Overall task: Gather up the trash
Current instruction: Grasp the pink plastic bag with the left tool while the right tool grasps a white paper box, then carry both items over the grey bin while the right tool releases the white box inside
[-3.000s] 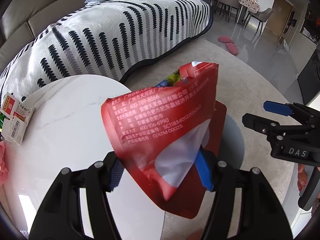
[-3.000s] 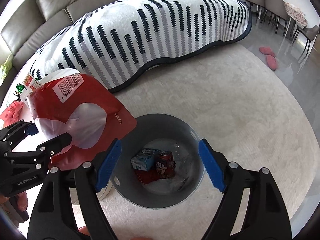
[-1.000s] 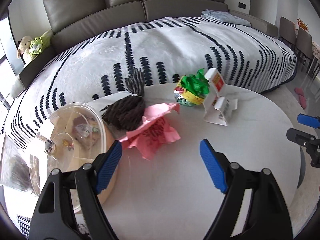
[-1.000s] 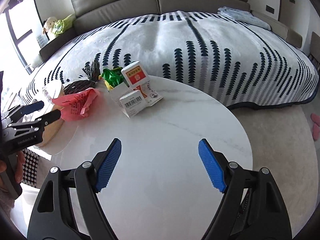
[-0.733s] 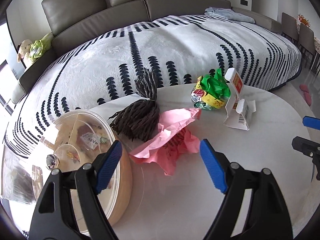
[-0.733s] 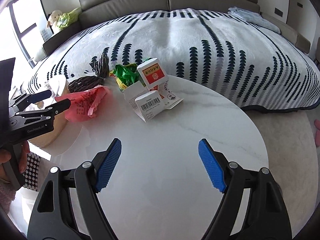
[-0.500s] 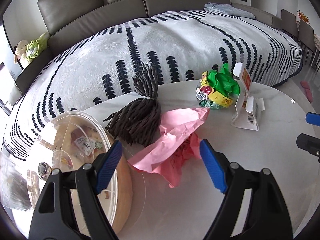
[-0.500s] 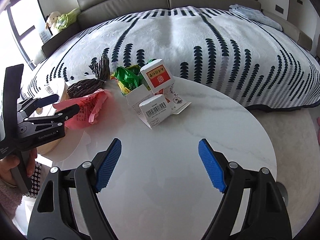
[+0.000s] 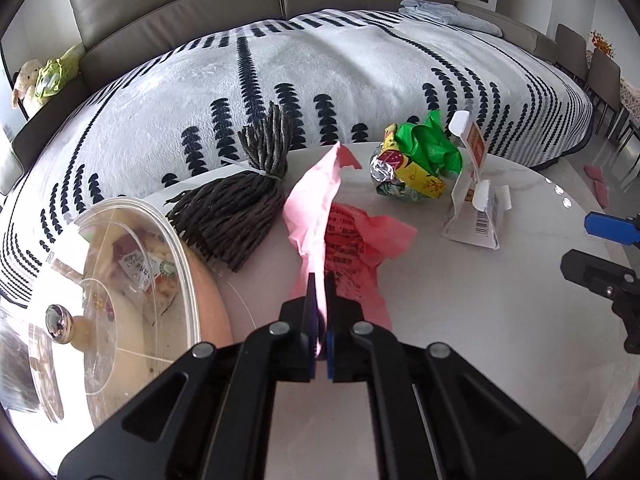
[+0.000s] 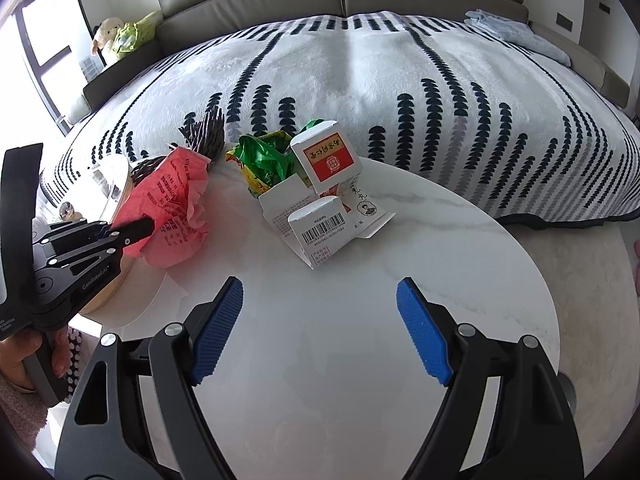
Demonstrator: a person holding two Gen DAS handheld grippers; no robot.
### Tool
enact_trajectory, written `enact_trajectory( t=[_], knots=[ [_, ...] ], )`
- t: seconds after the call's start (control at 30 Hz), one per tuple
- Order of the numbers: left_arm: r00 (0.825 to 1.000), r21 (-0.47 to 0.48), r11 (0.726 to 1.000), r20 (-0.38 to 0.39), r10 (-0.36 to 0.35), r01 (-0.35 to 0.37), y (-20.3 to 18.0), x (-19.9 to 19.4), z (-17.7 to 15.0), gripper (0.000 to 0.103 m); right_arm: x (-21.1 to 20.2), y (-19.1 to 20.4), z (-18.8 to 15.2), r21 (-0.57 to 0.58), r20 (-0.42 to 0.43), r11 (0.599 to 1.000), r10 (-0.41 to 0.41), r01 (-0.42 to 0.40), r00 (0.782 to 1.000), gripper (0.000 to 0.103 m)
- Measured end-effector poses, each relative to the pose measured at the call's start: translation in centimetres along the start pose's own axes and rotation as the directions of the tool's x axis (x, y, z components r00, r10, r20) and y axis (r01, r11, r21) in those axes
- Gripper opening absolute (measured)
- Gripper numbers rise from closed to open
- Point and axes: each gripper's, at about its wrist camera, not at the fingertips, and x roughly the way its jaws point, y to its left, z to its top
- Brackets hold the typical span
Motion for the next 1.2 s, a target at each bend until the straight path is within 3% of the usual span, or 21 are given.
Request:
enact_trajectory(
  t=[0.2, 0.53, 0.63, 0.7, 0.83, 0.9, 1.2],
  knots=[
    [0.999, -0.016, 0.999, -0.002, -0.042, 0.042, -0.7, -1.1, -1.4, 0.003, 1.8, 0.2, 0.9, -0.001, -0.003, 1.0, -0.017, 0.017, 1.0, 0.076],
    [0.998, -0.036, 0.997, -0.01, -0.069, 0.068, -0.9, -2.0, -2.8, 0.003, 6.7, 0.7, 2.0, 0.011, -0.022, 0.99, -0.137, 0.138, 0.99, 0.075],
    [0.997, -0.033, 0.997, -0.006, -0.071, 0.071, -0.9, -2.1, -2.7, 0.003, 7.1, 0.9, 2.3, 0.002, -0.026, 0.987, -0.162, 0.162, 0.987, 0.062],
    [0.997, -0.033, 0.997, -0.003, -0.074, 0.074, -0.9, -2.1, -2.6, 0.003, 7.5, 1.2, 2.4, -0.014, -0.033, 0.983, -0.185, 0.184, 0.982, 0.046],
    [0.997, -0.03, 0.996, 0.001, -0.081, 0.081, -0.9, -2.2, -2.4, 0.003, 7.8, 1.1, 2.4, -0.019, -0.045, 0.98, -0.198, 0.198, 0.979, 0.03],
    [0.997, -0.031, 0.996, 0.003, -0.083, 0.083, -0.8, -2.2, -2.4, 0.003, 7.9, 1.1, 2.4, -0.02, -0.047, 0.98, -0.201, 0.2, 0.979, 0.013],
    [0.996, -0.031, 0.995, 0.007, -0.092, 0.092, -1.0, -2.3, -2.4, 0.003, 6.6, -0.1, 1.8, 0.024, -0.026, 0.987, -0.156, 0.157, 0.987, 0.006]
  ],
)
